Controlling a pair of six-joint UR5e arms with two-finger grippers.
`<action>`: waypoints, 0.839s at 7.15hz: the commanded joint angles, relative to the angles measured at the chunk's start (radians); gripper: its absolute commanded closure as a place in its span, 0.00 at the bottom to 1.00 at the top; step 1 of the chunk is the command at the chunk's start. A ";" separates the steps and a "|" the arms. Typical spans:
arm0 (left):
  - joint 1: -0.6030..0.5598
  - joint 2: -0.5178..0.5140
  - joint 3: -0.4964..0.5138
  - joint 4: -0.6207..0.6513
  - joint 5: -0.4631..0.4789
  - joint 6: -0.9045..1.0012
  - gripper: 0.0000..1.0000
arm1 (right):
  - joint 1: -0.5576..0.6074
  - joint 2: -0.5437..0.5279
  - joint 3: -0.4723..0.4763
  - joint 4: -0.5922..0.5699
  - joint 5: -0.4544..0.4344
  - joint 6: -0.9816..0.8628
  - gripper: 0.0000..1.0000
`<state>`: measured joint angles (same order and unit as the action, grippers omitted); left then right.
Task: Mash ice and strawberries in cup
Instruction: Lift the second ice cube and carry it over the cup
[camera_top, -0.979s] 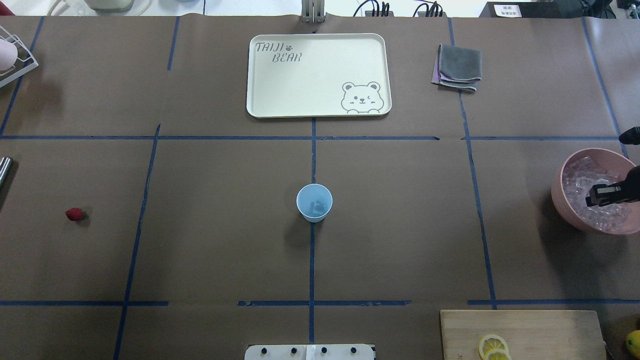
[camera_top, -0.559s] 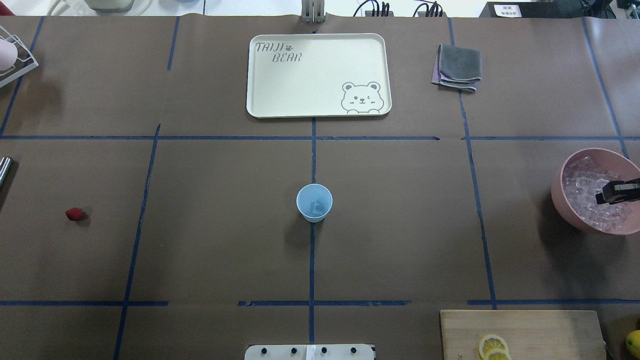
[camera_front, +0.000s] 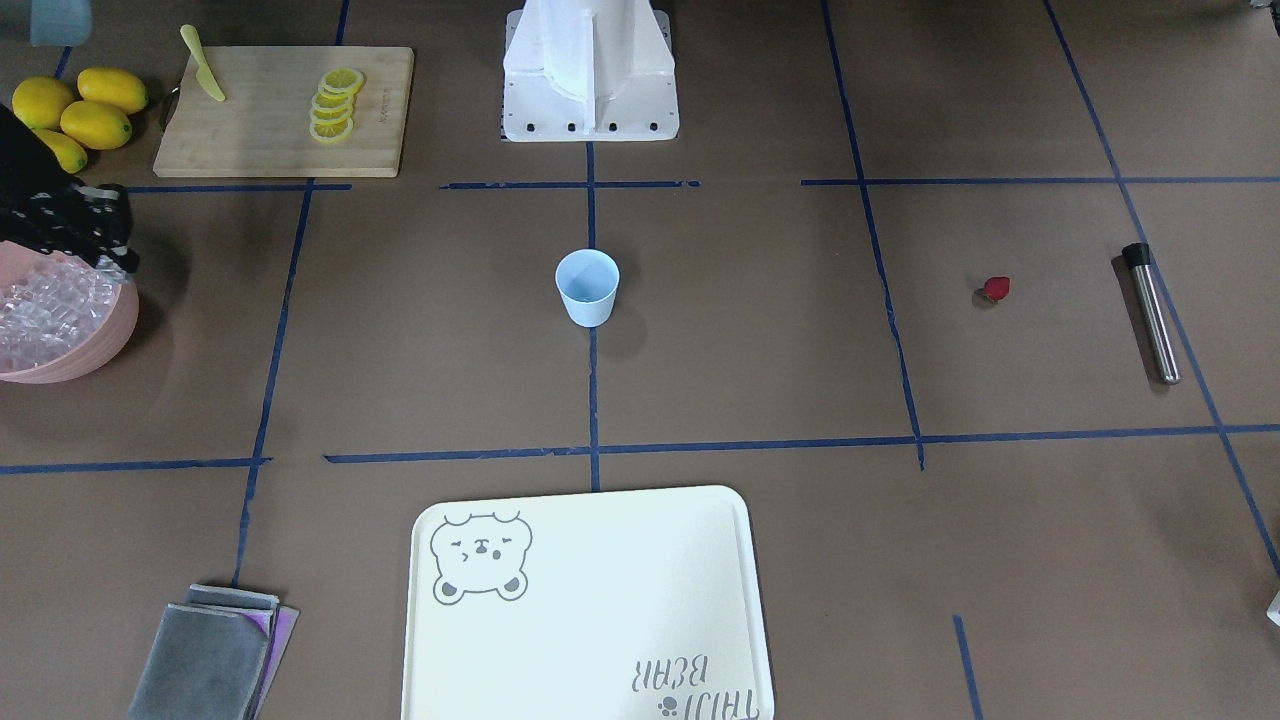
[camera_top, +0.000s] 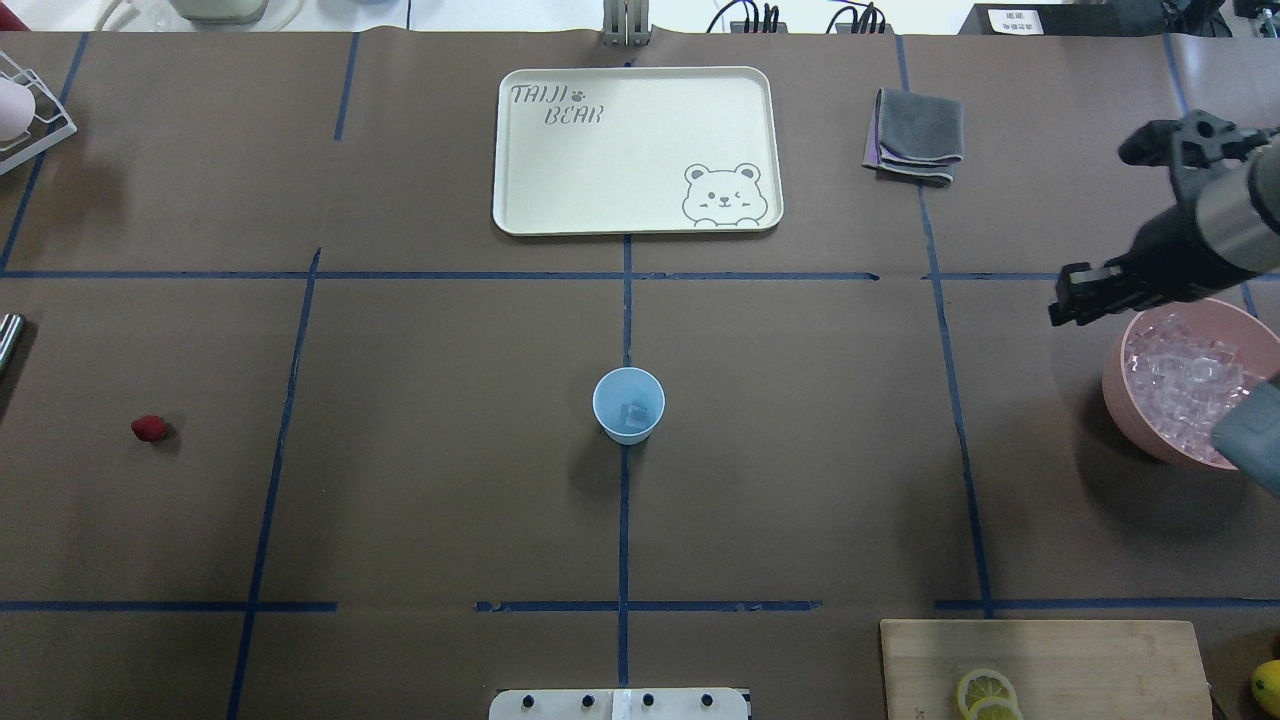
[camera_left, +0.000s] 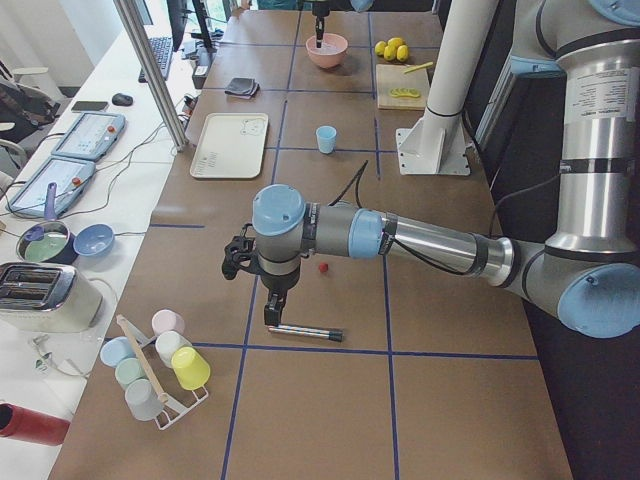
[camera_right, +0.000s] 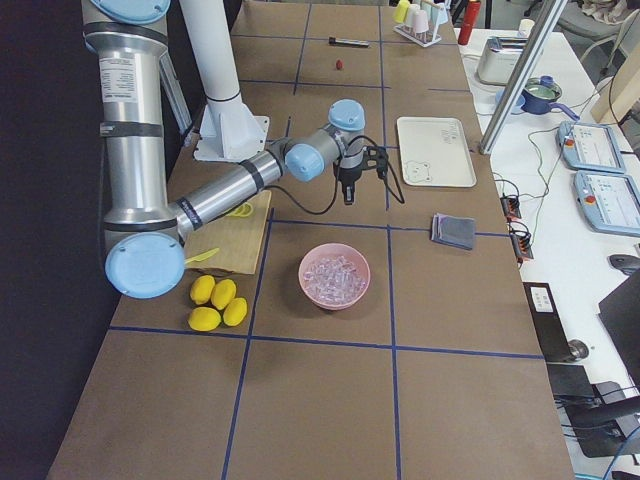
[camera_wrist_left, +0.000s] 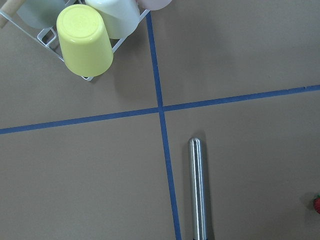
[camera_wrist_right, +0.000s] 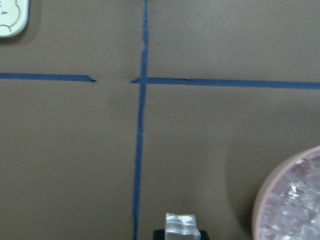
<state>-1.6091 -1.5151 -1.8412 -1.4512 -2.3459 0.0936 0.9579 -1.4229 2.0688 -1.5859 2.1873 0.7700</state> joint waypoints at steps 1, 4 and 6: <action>0.000 0.009 -0.003 -0.002 -0.010 0.000 0.00 | -0.155 0.276 -0.004 -0.300 -0.108 0.032 1.00; 0.000 0.010 -0.001 -0.006 -0.010 0.000 0.00 | -0.348 0.457 -0.102 -0.298 -0.214 0.260 1.00; 0.000 0.010 -0.001 -0.006 -0.009 0.000 0.00 | -0.404 0.568 -0.208 -0.260 -0.225 0.281 1.00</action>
<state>-1.6091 -1.5050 -1.8423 -1.4572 -2.3558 0.0936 0.5969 -0.9184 1.9244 -1.8752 1.9729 1.0312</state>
